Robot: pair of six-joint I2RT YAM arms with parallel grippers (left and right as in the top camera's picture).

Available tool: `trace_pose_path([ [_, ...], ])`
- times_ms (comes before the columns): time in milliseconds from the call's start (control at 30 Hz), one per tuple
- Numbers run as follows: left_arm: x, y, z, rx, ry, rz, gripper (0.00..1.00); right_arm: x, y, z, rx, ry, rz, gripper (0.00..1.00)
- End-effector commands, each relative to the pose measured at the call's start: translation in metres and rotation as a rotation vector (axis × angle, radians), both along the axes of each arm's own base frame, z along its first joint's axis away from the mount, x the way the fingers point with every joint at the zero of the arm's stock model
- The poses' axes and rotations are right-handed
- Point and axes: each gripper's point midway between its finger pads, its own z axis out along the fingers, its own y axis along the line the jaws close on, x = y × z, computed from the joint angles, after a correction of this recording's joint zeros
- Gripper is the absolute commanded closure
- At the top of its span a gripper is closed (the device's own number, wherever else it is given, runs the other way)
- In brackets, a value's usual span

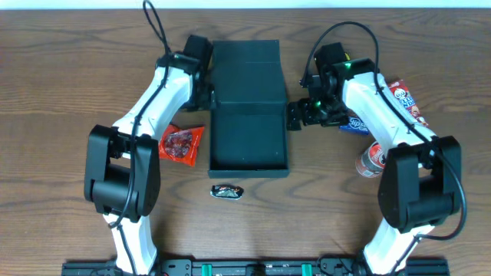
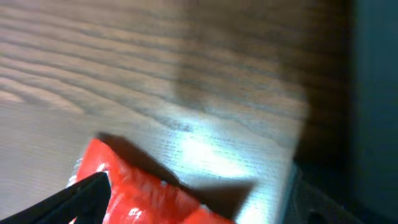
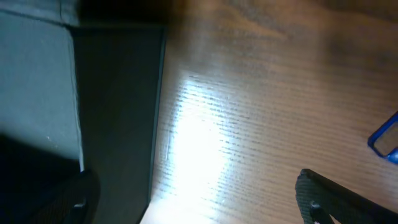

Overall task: Pack container
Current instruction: 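Move the left gripper toward the red HACKS bag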

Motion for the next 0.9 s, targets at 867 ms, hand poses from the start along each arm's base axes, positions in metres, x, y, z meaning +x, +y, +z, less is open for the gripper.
trace_pose_path([
  [867, -0.197, 0.026, 0.126, -0.428, -0.154, 0.645, 0.05, -0.098, -0.065, 0.2, -0.036, -0.733, -0.102, 0.01],
])
